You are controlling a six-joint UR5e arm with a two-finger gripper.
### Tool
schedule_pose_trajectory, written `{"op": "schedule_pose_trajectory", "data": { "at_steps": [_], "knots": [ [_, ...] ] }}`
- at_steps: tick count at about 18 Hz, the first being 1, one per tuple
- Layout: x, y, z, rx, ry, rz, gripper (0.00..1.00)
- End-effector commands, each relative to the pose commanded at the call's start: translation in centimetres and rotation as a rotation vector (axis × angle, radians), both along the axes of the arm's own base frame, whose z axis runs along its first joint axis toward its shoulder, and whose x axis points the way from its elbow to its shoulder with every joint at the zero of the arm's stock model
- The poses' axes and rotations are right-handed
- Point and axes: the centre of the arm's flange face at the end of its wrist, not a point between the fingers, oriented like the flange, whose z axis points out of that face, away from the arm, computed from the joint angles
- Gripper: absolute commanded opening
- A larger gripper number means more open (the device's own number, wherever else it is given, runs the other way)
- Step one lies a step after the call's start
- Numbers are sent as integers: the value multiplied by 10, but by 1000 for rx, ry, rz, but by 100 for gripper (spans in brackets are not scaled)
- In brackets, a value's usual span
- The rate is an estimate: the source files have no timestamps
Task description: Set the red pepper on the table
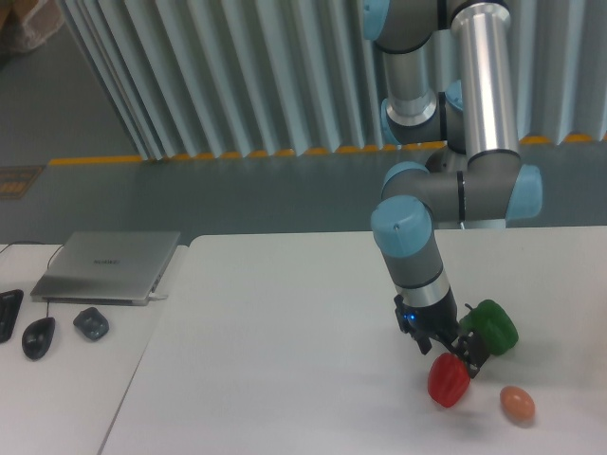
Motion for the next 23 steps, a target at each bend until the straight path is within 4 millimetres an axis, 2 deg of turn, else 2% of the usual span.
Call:
{"op": "schedule_pose_trajectory", "data": {
  "at_steps": [1, 4, 6, 7, 8, 9, 12, 17, 23],
  "knots": [
    [-7, -8, 13, -17, -6, -96, 100],
    [-11, -22, 24, -63, -35, -220, 100],
    [-19, -30, 32, -61, -33, -229, 100],
    [-19, -34, 42, -50, -23, -226, 100],
    [-27, -42, 48, -33, -36, -211, 100],
    [-31, -49, 63, -2, -50, -207, 100],
    [-37, -60, 74, -39, -87, -257, 100],
    [-44, -67, 81, -28, -86, -252, 100],
    [-42, -68, 76, -19, -104, -251, 100]
  ]
}}
